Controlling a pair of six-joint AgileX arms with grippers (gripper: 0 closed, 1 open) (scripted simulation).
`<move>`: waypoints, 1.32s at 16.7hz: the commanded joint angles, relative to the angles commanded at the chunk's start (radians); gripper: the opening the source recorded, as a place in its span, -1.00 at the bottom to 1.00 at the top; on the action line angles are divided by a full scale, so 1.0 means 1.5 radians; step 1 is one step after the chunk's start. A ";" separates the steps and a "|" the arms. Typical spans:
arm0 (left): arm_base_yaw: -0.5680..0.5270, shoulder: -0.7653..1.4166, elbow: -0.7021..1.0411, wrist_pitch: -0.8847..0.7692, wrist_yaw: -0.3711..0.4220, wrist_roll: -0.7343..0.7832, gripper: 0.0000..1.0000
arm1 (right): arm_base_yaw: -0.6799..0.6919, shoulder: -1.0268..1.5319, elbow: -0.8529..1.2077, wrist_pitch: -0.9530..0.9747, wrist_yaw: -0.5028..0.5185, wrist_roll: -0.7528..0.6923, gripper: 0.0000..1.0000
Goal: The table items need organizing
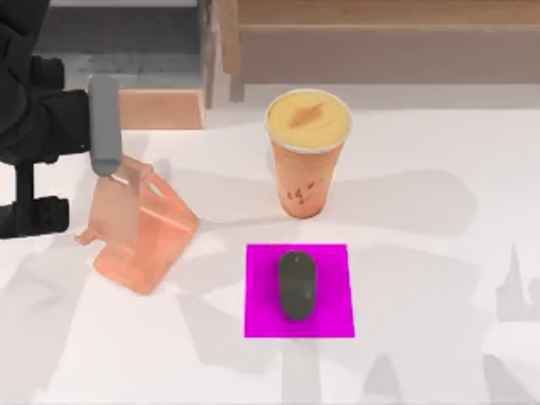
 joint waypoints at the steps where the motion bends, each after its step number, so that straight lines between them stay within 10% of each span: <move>1: 0.068 -0.003 -0.024 -0.004 0.005 -0.045 1.00 | 0.000 0.000 0.000 0.000 0.000 0.000 1.00; 9: 0.410 0.016 -0.162 -0.032 0.049 -0.287 1.00 | 0.000 0.000 0.000 0.000 0.000 0.000 1.00; 22: 0.428 0.082 -0.239 0.101 0.052 -0.299 1.00 | 0.000 0.000 0.000 0.000 0.000 0.000 1.00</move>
